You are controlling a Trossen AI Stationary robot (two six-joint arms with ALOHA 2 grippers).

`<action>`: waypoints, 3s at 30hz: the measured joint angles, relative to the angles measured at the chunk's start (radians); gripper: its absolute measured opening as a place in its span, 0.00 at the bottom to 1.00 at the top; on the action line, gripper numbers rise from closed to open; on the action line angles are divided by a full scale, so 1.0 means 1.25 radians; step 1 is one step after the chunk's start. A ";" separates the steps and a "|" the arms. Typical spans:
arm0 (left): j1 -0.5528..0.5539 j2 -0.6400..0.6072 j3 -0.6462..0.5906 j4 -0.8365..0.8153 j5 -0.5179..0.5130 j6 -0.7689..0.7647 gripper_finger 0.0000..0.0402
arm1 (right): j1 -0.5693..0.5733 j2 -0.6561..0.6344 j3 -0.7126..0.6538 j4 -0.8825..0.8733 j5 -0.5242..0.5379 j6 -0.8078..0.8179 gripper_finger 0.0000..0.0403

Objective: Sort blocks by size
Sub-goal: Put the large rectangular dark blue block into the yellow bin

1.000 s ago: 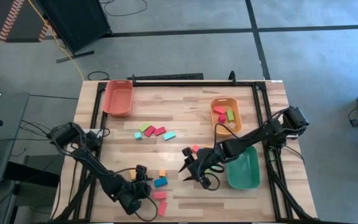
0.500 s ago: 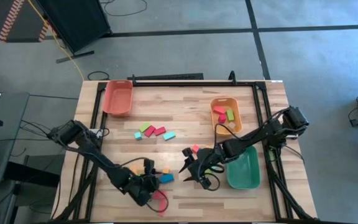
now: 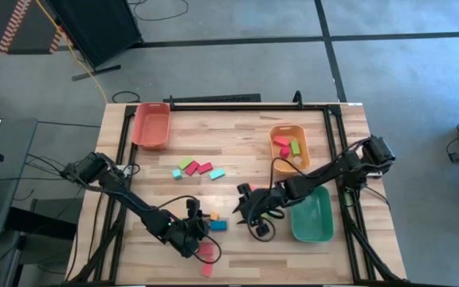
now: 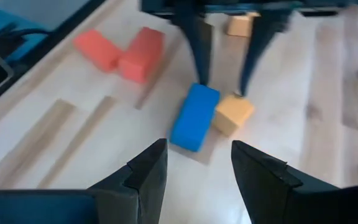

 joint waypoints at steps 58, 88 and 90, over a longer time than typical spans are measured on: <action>-0.054 -0.157 0.001 -0.228 -0.015 -0.170 0.44 | 0.035 0.236 0.151 -0.050 0.182 0.106 0.08; -0.129 -0.236 0.001 -0.299 -0.012 -0.273 0.44 | 0.006 0.213 0.161 0.170 -0.023 -0.131 0.72; -0.129 -0.236 0.001 -0.298 -0.012 -0.273 0.44 | -0.001 0.245 0.188 0.167 -0.047 -0.131 0.72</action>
